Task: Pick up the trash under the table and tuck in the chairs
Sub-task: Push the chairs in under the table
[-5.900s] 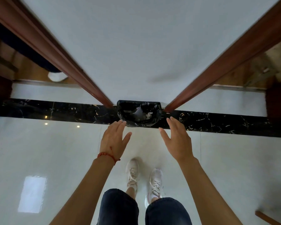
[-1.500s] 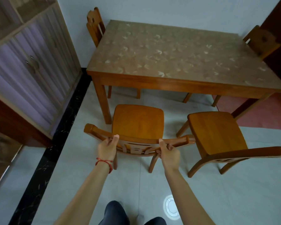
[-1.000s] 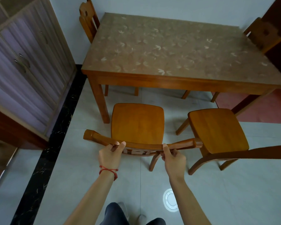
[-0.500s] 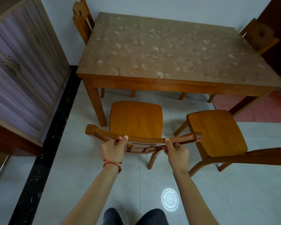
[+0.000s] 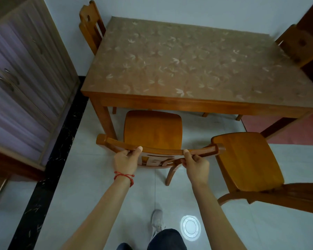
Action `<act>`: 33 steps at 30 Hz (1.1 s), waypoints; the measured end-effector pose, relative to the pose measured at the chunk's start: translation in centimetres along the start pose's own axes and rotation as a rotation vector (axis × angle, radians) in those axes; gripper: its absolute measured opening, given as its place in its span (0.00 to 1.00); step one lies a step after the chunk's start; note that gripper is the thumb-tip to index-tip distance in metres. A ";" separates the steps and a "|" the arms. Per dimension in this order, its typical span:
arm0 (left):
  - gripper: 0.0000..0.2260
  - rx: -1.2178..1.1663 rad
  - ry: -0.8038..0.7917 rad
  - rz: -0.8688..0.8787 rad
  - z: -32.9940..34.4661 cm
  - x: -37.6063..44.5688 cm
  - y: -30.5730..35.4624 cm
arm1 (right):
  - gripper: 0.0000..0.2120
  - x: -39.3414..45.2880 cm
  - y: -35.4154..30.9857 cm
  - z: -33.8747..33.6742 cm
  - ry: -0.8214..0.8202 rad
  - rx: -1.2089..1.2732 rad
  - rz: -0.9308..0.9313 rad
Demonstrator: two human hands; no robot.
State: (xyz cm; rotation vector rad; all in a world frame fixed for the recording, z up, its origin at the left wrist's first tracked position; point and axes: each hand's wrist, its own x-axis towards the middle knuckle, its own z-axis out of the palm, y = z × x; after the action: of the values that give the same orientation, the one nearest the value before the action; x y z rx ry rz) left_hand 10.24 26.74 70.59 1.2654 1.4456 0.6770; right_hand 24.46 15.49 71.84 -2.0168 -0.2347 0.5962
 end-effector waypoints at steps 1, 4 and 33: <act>0.14 -0.002 0.004 -0.004 0.5 0.6 0.3 | 0.16 0.8 -0.3 0.1 -0.002 -0.001 0.001; 0.13 0.003 0.016 -0.007 2.0 2.4 1.2 | 0.16 3.7 -1.3 0.5 -0.014 -0.010 -0.006; 0.12 -0.110 0.036 -0.066 8.5 17.5 9.5 | 0.20 19.7 -9.4 6.7 -0.070 -0.050 -0.048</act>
State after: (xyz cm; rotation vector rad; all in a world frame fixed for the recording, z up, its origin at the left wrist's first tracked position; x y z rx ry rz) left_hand 23.33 43.98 70.80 1.1214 1.4533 0.7285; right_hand 38.80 33.30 71.13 -2.0346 -0.3426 0.6367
